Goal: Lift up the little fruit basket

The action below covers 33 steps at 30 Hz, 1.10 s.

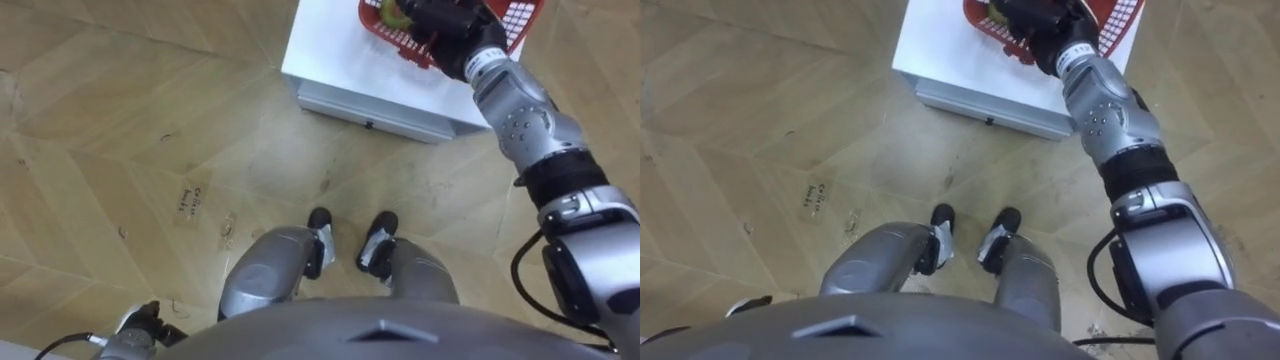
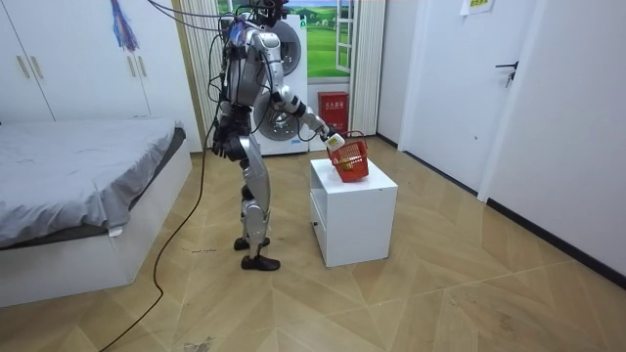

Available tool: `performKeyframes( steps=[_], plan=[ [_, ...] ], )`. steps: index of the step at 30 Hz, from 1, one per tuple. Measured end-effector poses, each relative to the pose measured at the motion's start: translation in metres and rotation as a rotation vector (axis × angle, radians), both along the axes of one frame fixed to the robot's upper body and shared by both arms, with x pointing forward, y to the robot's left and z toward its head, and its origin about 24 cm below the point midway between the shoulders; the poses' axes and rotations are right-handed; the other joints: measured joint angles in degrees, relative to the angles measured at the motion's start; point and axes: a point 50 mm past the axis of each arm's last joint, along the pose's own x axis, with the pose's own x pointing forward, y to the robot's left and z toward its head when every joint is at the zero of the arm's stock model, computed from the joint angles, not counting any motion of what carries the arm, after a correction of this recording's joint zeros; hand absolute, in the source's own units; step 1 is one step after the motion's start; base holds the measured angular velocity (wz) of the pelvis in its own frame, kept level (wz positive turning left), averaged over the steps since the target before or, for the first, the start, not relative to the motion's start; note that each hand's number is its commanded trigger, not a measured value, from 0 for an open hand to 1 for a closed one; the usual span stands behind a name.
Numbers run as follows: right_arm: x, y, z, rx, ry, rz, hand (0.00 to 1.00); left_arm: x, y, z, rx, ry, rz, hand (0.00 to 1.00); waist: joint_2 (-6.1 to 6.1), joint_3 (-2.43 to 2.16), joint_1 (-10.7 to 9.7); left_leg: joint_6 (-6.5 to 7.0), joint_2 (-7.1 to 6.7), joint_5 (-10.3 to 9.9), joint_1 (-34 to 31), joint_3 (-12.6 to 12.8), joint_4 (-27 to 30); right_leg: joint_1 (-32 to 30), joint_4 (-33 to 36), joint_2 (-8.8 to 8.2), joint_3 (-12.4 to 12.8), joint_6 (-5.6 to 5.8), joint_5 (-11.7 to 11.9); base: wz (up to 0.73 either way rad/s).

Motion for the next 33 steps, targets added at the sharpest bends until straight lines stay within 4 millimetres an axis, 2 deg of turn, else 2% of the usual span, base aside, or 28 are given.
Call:
performKeyframes(
  steps=[2, 4, 6, 10, 21, 33],
  plan=[
    [0.002, -0.002, 0.000, -0.006, 0.005, -0.005, 0.00, 0.000, -0.001, 0.000, -0.012, 0.005, -0.002, 0.00, 0.06, 0.15, 0.1, 0.07, -0.05, 0.0, -0.4, 0.2, 0.2, -0.6, 0.9, -0.24, -0.1, 0.01, 0.0, 0.00],
    [0.004, -0.003, 0.001, -0.008, 0.007, -0.006, 0.00, 0.000, -0.001, 0.000, -0.019, 0.007, -0.002, 0.00, 0.06, 0.16, 0.1, 0.07, -0.05, 0.0, -0.8, 0.3, 0.5, -1.1, 1.1, -0.31, -0.1, 0.00, 0.0, 0.00],
    [0.006, -0.006, 0.001, -0.018, 0.013, -0.014, 0.00, 0.003, -0.001, 0.000, -0.019, 0.000, -0.004, 0.00, 0.16, 0.63, 0.2, 0.07, -0.06, 0.0, -0.9, 0.2, 0.8, -1.2, 1.5, -0.42, -0.2, -0.03, 0.0, 0.02],
    [0.005, -0.019, -0.002, -0.045, 0.038, -0.040, 0.00, 0.007, -0.001, 0.000, -0.016, -0.009, -0.006, 0.00, -0.05, 0.79, 1.1, 0.08, -0.09, 0.0, -0.9, 0.2, 0.9, -1.2, 1.7, -0.48, -0.2, -0.03, 0.0, 0.00],
    [0.007, -0.027, -0.002, -0.061, 0.050, -0.055, 0.00, 0.007, 0.000, 0.000, -0.010, -0.013, -0.006, 0.00, -0.06, 0.79, 1.4, 0.08, -0.12, 0.0, -0.9, 0.3, 1.6, -1.3, 2.6, -0.91, -1.0, -0.04, 0.0, 0.01],
    [0.008, -0.030, 0.000, -0.063, 0.046, -0.059, 0.00, 0.007, 0.000, 0.000, -0.010, -0.013, -0.008, 0.00, -0.42, 0.76, 1.4, 0.08, 0.10, 0.0, 0.5, 1.1, 1.7, 0.1, 2.4, -0.63, -0.4, -0.43, 0.1, -0.03]
  ],
)
